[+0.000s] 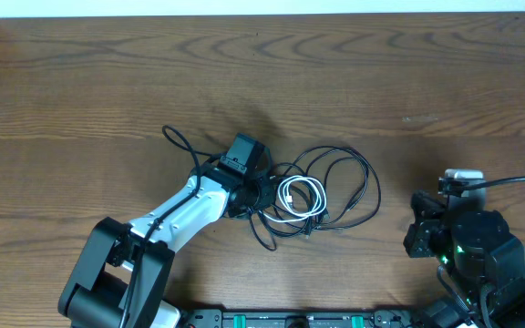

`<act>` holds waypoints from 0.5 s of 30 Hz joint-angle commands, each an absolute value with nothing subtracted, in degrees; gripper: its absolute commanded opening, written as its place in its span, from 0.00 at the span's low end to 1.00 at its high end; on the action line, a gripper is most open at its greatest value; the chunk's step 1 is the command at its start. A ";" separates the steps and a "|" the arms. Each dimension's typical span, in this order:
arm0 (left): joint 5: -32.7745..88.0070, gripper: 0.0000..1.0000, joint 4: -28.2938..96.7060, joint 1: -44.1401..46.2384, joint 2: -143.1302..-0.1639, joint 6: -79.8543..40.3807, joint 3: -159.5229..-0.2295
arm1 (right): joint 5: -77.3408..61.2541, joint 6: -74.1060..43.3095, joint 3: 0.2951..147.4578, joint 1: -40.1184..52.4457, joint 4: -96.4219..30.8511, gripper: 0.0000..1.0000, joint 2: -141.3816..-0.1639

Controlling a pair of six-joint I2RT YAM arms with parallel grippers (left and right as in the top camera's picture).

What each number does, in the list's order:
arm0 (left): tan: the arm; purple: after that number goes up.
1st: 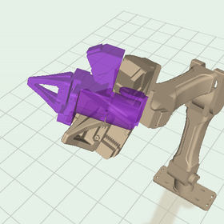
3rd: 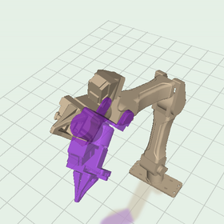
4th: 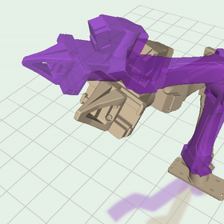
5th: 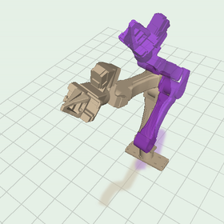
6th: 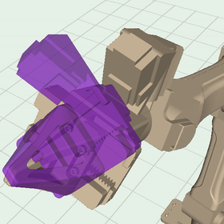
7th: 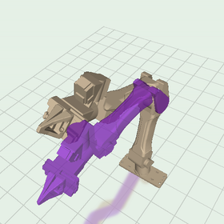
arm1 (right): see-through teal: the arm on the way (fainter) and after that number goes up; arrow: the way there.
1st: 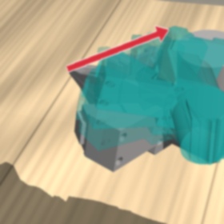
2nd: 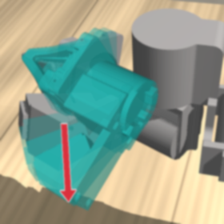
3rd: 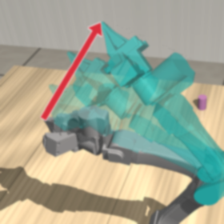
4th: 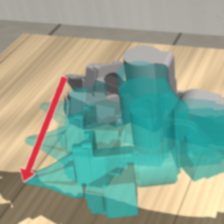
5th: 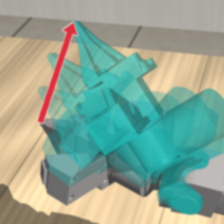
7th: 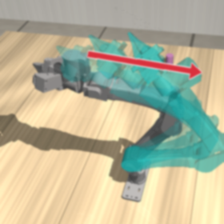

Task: Untangle cables

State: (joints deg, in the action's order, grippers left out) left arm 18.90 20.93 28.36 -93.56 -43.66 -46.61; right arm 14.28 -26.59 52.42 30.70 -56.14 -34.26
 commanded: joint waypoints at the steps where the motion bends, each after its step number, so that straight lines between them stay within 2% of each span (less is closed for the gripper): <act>1: 16.82 0.17 22.09 28.49 -94.37 -43.79 -47.09 | 22.22 -27.83 52.93 30.30 -55.96 0.01 -34.00; 2: 16.82 0.24 22.22 28.47 -94.37 -43.79 -47.09 | 24.99 -27.83 52.93 30.30 -55.68 0.01 -34.00; 6: 16.82 0.42 22.22 28.49 -94.37 -43.79 -47.09 | 28.77 -27.83 52.93 30.30 -52.23 0.01 -34.02; 9: 16.86 0.43 22.20 28.49 -94.37 -43.81 -47.09 | 26.46 -27.83 52.93 30.30 -49.63 0.01 -34.02; 10: 16.86 0.42 22.15 28.49 -94.37 -43.81 -47.09 | 24.95 -27.83 52.93 30.30 -49.21 0.01 -34.04; 12: 17.39 0.08 21.58 28.42 -94.30 -43.81 -47.11 | 21.82 -27.83 52.90 30.30 -49.01 0.10 -34.26; 15: 22.26 0.07 19.29 27.92 -93.23 -43.81 -47.16 | 18.11 -27.81 52.75 30.30 -49.12 0.19 -35.11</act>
